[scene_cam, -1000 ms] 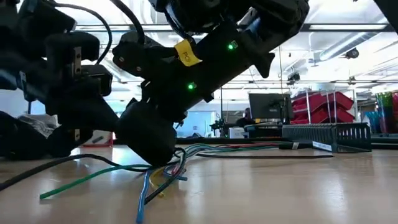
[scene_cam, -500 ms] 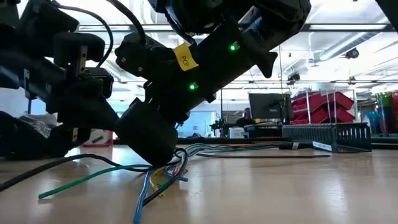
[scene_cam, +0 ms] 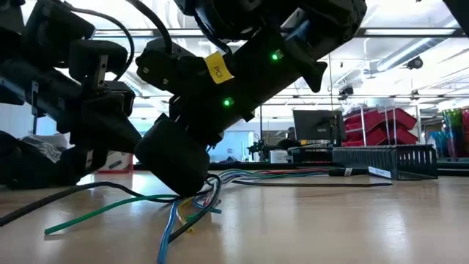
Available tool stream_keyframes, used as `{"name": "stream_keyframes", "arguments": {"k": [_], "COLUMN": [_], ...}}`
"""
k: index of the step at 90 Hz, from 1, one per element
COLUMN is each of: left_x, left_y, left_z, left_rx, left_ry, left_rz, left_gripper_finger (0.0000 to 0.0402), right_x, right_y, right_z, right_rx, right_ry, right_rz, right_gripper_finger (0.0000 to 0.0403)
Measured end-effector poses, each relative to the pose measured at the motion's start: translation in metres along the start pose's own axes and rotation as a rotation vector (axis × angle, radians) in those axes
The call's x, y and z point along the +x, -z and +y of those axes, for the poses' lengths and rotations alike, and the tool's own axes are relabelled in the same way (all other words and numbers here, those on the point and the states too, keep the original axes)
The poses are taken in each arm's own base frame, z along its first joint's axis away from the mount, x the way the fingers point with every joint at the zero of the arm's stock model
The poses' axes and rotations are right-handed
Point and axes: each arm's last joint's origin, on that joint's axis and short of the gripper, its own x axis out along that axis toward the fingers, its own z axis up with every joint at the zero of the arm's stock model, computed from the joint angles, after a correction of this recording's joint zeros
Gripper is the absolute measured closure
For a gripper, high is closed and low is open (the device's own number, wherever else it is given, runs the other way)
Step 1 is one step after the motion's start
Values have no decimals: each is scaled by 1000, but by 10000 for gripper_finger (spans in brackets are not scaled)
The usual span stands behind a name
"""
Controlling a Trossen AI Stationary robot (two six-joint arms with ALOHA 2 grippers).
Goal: Ziptie cables
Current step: Wrap the zip tie around the cable bundle
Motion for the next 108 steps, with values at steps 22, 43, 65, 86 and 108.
{"name": "stream_keyframes", "arguments": {"k": [22,43,65,86,108], "left_x": [0,-1,-7,-16,-17], "left_y": [0,-1,-2,-3,-4], "left_z": [0,-2,-9,-13,-13], "left_rx": [70,299,619,819,908], "left_ry": [4,16,79,136,141], "left_rz": [-1,-9,-55,-217,-238], "left_gripper_finger": [378,327,292,291,312], "right_x": [0,0,-8,-7,-21], "right_y": [1,1,1,1,5], "right_z": [1,2,1,-2,-12], "right_rx": [44,106,189,263,314], "right_ry": [-19,-64,-188,-208,-199], "right_rz": [-1,0,16,-47,-151], "right_gripper_finger": [400,402,402,403,403]}}
